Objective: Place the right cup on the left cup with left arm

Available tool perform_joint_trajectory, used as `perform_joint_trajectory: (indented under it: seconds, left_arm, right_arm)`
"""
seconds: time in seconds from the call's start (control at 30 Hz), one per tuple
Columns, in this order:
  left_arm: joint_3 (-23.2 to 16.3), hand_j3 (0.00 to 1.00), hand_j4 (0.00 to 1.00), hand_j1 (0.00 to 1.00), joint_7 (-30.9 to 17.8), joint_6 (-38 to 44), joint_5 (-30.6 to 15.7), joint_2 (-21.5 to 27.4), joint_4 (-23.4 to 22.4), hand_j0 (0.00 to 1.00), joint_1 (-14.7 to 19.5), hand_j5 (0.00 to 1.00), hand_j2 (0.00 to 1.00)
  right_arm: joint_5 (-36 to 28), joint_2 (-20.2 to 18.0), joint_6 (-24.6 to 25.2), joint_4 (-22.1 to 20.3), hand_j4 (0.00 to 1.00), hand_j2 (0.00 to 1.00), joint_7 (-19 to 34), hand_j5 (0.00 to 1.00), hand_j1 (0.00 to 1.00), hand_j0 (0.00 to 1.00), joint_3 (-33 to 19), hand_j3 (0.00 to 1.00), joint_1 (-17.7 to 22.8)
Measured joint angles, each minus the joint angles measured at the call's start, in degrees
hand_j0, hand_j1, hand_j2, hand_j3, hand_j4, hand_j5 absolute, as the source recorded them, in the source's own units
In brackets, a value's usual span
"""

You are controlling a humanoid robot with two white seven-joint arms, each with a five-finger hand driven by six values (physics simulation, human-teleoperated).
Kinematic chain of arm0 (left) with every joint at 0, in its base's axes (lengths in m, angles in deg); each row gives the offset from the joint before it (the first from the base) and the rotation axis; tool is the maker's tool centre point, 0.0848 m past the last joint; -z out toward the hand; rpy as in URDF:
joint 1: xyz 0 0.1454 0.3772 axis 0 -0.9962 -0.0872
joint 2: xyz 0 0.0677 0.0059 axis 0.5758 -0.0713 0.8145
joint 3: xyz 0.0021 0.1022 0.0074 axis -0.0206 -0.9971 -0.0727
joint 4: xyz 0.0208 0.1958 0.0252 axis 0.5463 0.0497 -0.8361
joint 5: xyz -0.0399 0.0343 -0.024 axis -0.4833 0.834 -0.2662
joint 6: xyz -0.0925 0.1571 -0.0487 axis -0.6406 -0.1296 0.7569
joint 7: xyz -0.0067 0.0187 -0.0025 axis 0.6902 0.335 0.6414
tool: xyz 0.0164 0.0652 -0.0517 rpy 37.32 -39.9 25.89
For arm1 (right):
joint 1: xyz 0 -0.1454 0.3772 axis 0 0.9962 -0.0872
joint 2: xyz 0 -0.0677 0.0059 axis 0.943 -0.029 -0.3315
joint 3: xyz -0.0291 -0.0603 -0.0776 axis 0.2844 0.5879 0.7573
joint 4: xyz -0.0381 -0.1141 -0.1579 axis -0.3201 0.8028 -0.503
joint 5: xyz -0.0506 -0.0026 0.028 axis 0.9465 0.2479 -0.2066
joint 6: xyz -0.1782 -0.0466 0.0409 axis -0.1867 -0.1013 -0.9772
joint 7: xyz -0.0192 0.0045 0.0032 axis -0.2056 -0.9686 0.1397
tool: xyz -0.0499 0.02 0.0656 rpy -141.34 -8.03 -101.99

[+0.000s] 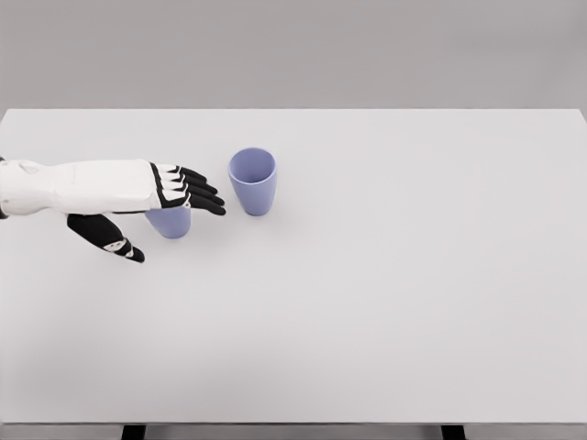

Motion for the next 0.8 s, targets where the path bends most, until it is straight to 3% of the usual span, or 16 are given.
perform_joint_trajectory:
  seconds: [0.1,0.23,0.37,0.6,0.8]
  left_arm:
    - [0.0,1.00,1.00,1.00,0.0,0.0,-0.1,-0.7,0.0,1.00,3.9,1.00,1.00]
    - [-0.6,1.00,1.00,1.00,0.0,0.0,-0.2,-5.3,-0.4,1.00,8.7,1.00,1.00]
    - [-4.6,1.00,1.00,1.00,0.0,0.1,-0.3,-10.0,-5.0,1.00,14.5,1.00,1.00]
    - [-12.3,1.00,1.00,1.00,0.0,0.0,0.4,-20.4,-18.8,1.00,17.3,1.00,1.00]
    - [-14.0,1.00,1.00,1.00,0.0,0.0,1.8,-23.1,-23.6,1.00,18.8,1.00,1.00]
  right_arm:
    - [-0.1,0.0,0.1,0.3,1.00,1.00,0.1,1.00,1.00,1.00,-0.1,1.00,0.2]
    - [-0.2,0.0,0.1,0.4,1.00,1.00,0.1,1.00,1.00,1.00,-0.1,1.00,0.2]
    - [-0.2,0.0,0.2,0.5,1.00,1.00,0.1,1.00,1.00,1.00,-0.1,1.00,0.2]
    - [-0.2,0.0,0.2,0.5,1.00,1.00,0.1,1.00,1.00,1.00,-0.1,1.00,0.2]
    - [-0.2,0.0,0.2,0.5,1.00,1.00,0.1,1.00,1.00,1.00,-0.1,1.00,0.2]
